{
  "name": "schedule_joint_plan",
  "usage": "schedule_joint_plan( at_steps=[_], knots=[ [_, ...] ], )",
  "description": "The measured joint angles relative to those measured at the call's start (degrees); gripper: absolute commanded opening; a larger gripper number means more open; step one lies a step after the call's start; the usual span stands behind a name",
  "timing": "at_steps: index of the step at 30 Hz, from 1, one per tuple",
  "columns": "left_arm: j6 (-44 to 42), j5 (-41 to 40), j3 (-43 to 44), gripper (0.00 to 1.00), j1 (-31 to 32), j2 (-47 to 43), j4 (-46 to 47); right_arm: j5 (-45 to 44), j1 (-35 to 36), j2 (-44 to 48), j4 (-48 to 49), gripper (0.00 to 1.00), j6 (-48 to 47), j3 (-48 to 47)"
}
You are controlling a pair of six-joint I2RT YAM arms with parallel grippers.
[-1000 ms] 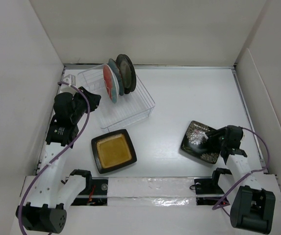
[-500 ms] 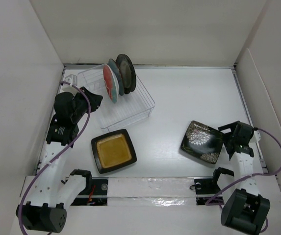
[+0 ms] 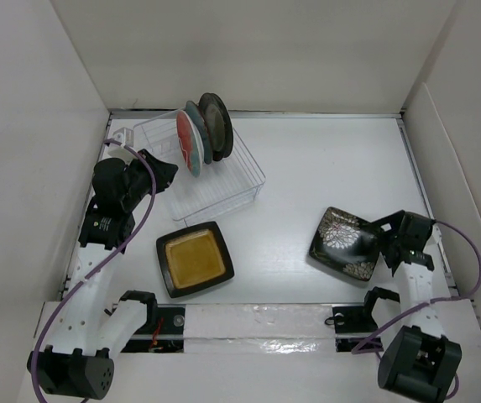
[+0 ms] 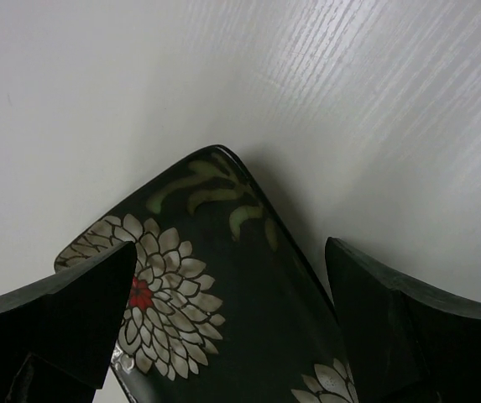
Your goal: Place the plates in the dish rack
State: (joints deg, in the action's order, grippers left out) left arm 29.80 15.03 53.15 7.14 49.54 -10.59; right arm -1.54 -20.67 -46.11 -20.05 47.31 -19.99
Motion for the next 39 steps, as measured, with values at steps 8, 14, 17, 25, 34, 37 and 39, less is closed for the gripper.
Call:
schedule_joint_plan(
  at_steps=[8,14,17,25,34,37,39],
  knots=[
    [0.0,0.1,0.0,0.11,0.0,0.1,0.0,-3.0,0.0,2.7,-0.3,1.00,0.5,-0.9],
    [0.0,0.2,0.0,0.11,0.0,0.2,-0.1,-2.9,0.0,-4.1,0.0,0.99,1.0,-0.6],
    [0.0,0.4,0.0,0.11,0.0,0.2,-0.1,-4.1,-0.1,-4.4,1.1,0.98,1.4,-0.6],
    [0.0,1.5,0.0,0.10,0.0,0.7,-0.2,1.0,-0.2,-11.9,13.2,0.97,0.9,-0.4],
    [0.0,1.7,0.0,0.10,0.0,1.3,-0.2,8.9,0.1,-11.7,11.5,0.74,-1.7,0.0],
    [0.0,1.7,0.0,0.10,0.0,1.3,-0.2,11.1,0.3,-10.5,10.5,0.81,-2.4,0.1],
    [0.0,1.7,0.0,0.10,0.0,1.3,-0.2,12.2,0.5,-7.3,8.7,0.84,-2.8,1.0]
  ],
)
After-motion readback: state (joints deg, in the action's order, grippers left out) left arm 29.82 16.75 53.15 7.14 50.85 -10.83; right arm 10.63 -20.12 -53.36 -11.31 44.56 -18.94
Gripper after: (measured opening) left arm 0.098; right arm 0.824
